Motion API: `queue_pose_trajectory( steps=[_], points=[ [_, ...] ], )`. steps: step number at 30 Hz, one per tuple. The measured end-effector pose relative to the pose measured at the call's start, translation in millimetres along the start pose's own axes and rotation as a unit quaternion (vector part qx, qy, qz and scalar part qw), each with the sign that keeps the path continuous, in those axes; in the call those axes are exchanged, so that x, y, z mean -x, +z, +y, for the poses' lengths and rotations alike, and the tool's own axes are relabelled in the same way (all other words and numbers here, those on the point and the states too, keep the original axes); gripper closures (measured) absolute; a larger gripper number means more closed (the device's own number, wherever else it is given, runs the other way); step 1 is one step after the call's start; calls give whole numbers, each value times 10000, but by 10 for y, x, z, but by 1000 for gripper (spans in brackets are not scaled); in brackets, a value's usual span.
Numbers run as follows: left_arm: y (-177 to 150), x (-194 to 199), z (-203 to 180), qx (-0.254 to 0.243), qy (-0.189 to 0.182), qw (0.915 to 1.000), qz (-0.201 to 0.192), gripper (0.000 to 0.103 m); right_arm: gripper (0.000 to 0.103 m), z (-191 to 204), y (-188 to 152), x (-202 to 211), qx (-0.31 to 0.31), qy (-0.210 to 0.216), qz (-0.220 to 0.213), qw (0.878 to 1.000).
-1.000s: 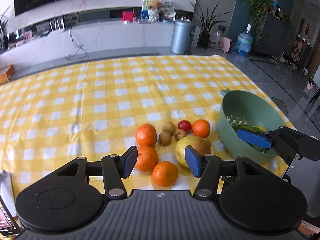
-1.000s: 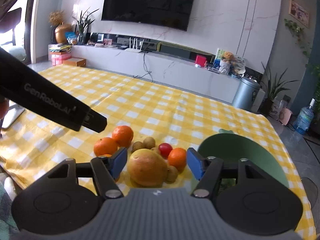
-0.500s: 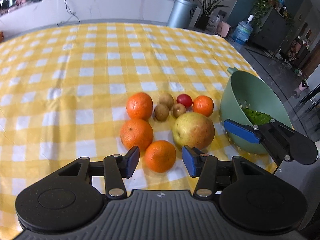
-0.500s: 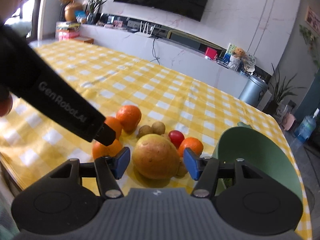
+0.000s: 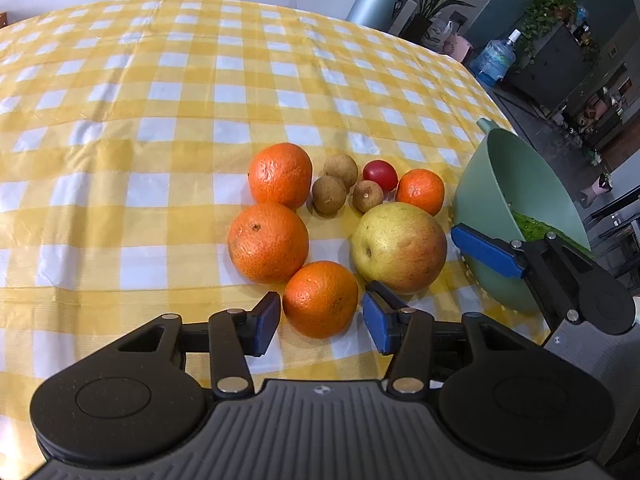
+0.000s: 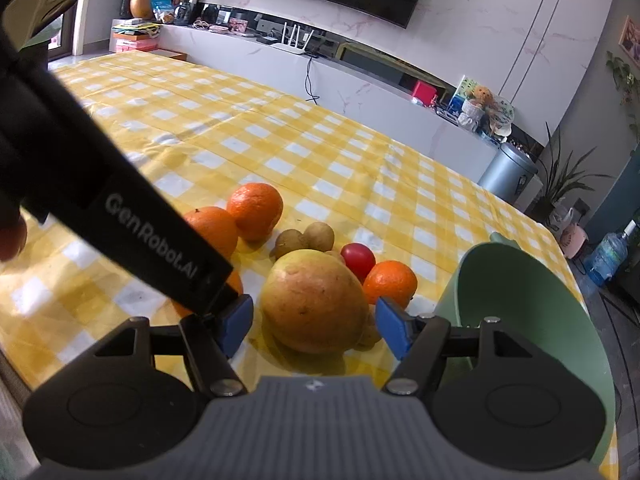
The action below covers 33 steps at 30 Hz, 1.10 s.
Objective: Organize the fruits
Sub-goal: 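Grasp a tangerine with the left gripper while the right gripper grasps the brownish pear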
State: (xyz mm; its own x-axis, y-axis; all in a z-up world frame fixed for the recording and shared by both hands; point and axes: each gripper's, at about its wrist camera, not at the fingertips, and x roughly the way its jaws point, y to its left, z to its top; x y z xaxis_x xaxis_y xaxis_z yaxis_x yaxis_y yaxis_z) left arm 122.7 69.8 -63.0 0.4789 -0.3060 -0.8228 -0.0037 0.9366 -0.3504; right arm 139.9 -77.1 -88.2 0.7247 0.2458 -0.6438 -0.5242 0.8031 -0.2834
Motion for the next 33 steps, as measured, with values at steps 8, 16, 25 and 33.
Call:
queue_pose_trajectory(
  steps=[8, 16, 25, 33],
  points=[
    [28, -56, 50, 201, -113, 9997, -25, 56, 38, 18, -3, -97, 15, -54, 40, 10000],
    [4, -45, 26, 167, -80, 9998, -80, 57, 40, 53, -7, -107, 123, -100, 4, 9999],
    [-42, 29, 46, 252, -2, 9995, -184, 58, 41, 62, -24, -50, 129, 5, -10, 9999],
    [-74, 255, 49, 393, -49, 9983, -439, 58, 41, 24, -35, 171, -58, 178, -187, 9996]
  ],
)
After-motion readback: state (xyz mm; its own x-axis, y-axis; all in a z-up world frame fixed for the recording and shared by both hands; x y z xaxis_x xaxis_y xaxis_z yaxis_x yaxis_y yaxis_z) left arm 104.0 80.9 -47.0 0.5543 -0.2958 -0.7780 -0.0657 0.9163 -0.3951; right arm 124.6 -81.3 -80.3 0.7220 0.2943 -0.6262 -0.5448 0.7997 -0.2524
